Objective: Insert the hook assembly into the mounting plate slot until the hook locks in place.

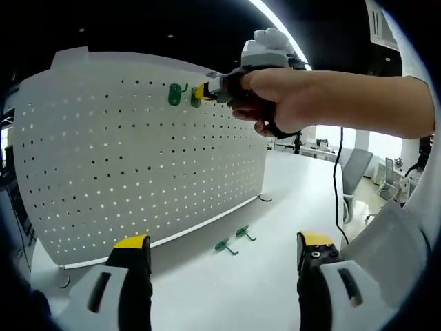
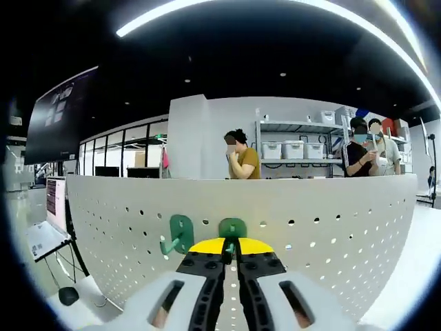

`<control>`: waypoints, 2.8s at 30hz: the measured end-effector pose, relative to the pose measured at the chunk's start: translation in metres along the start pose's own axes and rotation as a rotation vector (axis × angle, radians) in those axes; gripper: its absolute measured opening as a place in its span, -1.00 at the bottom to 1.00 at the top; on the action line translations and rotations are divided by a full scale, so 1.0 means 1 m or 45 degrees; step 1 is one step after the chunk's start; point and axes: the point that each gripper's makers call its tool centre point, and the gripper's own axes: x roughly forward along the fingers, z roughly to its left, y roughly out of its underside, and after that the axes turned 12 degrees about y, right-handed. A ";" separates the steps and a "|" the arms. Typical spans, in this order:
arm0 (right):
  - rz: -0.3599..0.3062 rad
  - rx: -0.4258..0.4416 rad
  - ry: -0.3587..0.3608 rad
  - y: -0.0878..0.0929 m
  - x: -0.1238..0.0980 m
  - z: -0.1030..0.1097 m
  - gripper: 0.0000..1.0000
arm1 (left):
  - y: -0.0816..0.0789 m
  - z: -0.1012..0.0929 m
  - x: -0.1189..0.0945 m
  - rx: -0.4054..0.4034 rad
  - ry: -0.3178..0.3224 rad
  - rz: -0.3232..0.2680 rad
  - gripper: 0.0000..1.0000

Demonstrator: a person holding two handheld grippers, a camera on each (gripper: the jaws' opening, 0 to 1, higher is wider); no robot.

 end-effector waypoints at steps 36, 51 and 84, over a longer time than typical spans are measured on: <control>-0.073 -0.102 -0.170 0.002 -0.011 0.015 -0.60 | 0.002 0.001 -0.010 -0.023 -0.032 -0.037 0.73; -0.010 -0.105 -0.290 0.021 -0.024 0.022 0.10 | 0.003 -0.003 -0.011 -0.022 -0.026 -0.026 0.72; -0.068 -0.015 -0.701 0.030 -0.072 0.032 0.21 | -0.002 -0.003 -0.010 0.020 -0.018 -0.019 0.75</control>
